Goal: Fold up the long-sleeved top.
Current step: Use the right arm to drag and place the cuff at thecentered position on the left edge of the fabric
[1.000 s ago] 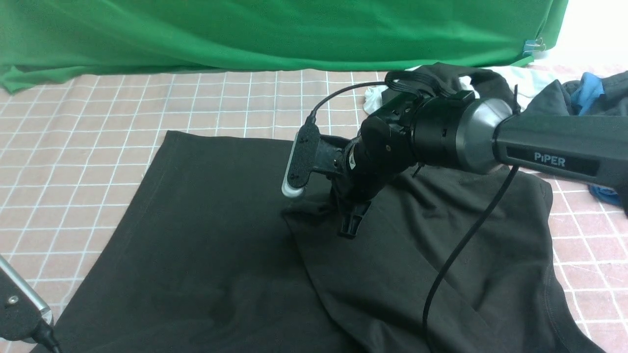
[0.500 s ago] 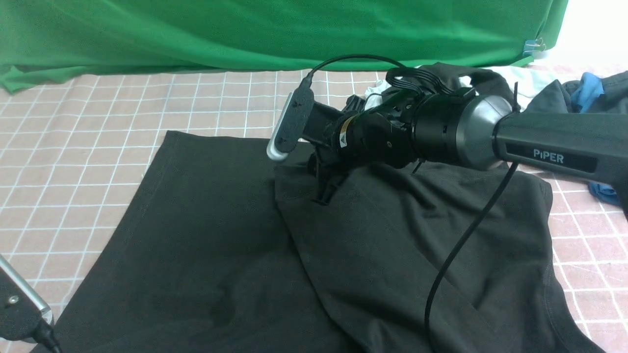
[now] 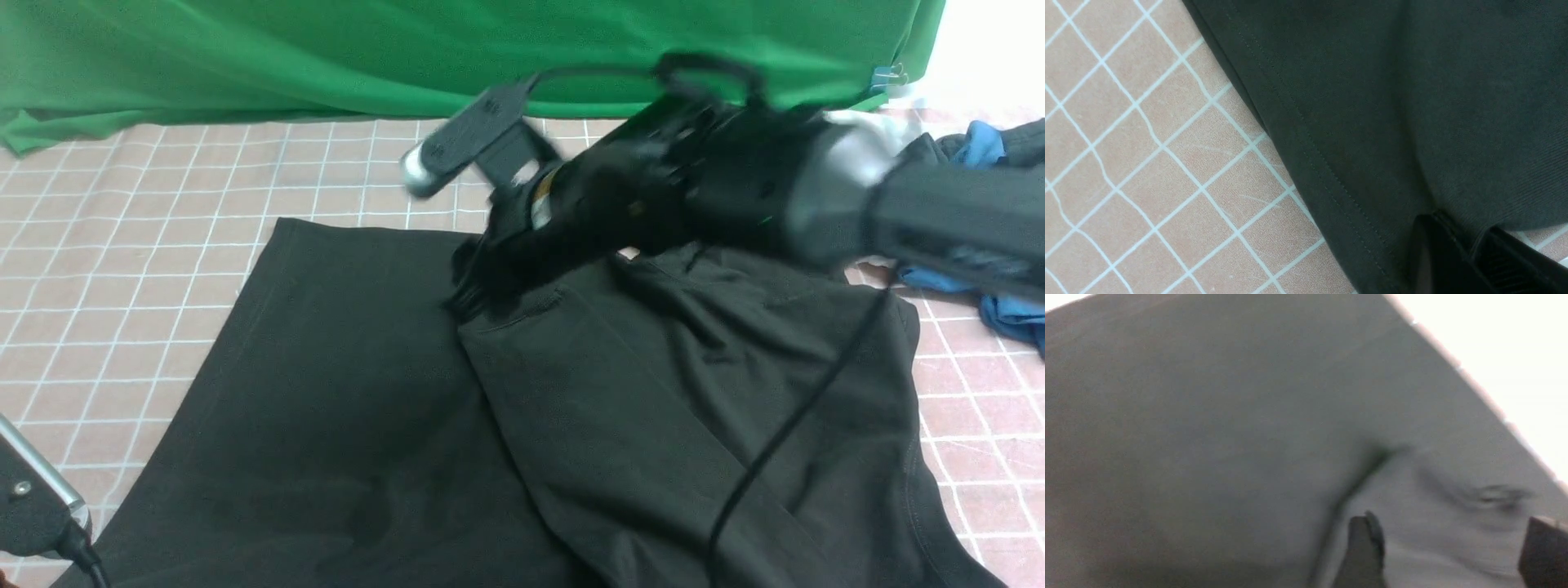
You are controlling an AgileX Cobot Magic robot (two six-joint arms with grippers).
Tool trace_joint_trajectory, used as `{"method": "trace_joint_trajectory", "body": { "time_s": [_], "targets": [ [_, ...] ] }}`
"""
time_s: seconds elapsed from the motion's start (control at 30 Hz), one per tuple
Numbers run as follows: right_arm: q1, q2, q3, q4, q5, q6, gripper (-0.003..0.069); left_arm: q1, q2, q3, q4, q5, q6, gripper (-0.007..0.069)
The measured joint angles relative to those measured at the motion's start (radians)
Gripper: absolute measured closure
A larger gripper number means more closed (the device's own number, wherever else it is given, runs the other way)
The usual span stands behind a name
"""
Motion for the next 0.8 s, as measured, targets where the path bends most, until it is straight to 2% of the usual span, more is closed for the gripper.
{"method": "trace_joint_trajectory", "body": {
  "time_s": [0.1, 0.37, 0.8],
  "targets": [
    [0.016, 0.115, -0.1, 0.006, 0.019, 0.04, 0.0076, 0.0, 0.0, 0.0, -0.006, 0.0, 0.0, 0.0587],
    [-0.001, 0.322, -0.364, 0.003, 0.111, 0.102, 0.0099, 0.0, 0.0, 0.0, -0.01, 0.0, -0.003, 0.0587],
    [-0.014, 0.325, -0.472, -0.015, 0.304, 0.155, 0.0106, 0.0, 0.0, 0.0, -0.011, -0.001, -0.003, 0.0587]
  ]
}}
